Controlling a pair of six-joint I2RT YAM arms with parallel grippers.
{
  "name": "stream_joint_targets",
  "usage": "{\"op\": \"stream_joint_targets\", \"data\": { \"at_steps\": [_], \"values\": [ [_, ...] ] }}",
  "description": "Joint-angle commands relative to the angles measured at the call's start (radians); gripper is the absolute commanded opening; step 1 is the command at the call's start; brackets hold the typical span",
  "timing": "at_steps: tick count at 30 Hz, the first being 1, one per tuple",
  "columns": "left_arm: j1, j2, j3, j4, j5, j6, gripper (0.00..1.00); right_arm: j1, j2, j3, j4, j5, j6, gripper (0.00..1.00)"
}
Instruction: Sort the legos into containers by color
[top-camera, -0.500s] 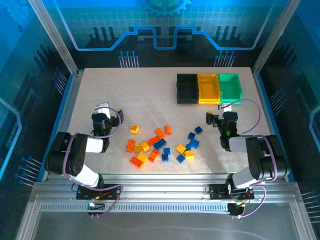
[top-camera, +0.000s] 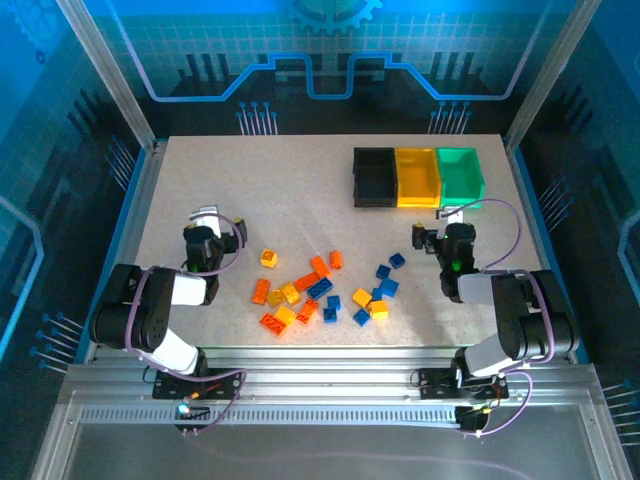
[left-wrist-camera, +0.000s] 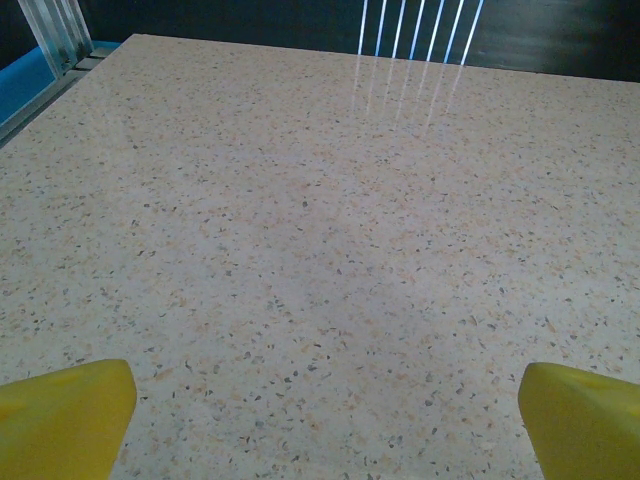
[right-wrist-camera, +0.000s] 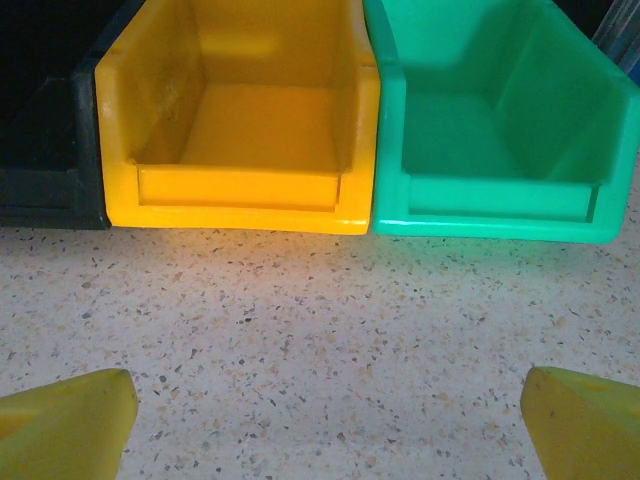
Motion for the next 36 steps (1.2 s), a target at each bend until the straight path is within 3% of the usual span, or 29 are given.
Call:
{"op": "stream_joint_targets", "data": {
  "at_steps": [1,22,25,27,29,32,36],
  "values": [
    [0.012,0.003,-0.002,0.03,0.021,0.016,0.99,0.005,0.007,0.008,0.044,0.006,-0.018,1.0],
    [0.011,0.004,-0.002,0.031,0.018,0.017,0.99,0.002,0.002,0.009,0.049,-0.002,-0.017,1.0],
    [-0.013,-0.04,0.01,-0.015,0.018,0.047,0.99,0.009,-0.031,0.039,-0.039,-0.012,-0.028,1.0],
    [-0.033,-0.102,0.036,-0.118,-0.002,0.065,0.99,0.045,-0.063,0.073,-0.117,0.09,-0.034,1.0],
    [-0.042,-0.159,0.084,-0.241,-0.05,0.062,0.99,0.042,-0.106,0.157,-0.319,0.115,-0.002,1.0],
    [-0.043,-0.215,0.163,-0.403,-0.115,0.005,0.99,0.043,-0.145,0.218,-0.443,0.187,0.052,1.0],
    [-0.041,-0.259,0.237,-0.501,-0.161,-0.149,0.99,0.071,-0.168,0.315,-0.609,0.455,0.235,1.0]
  ]
}}
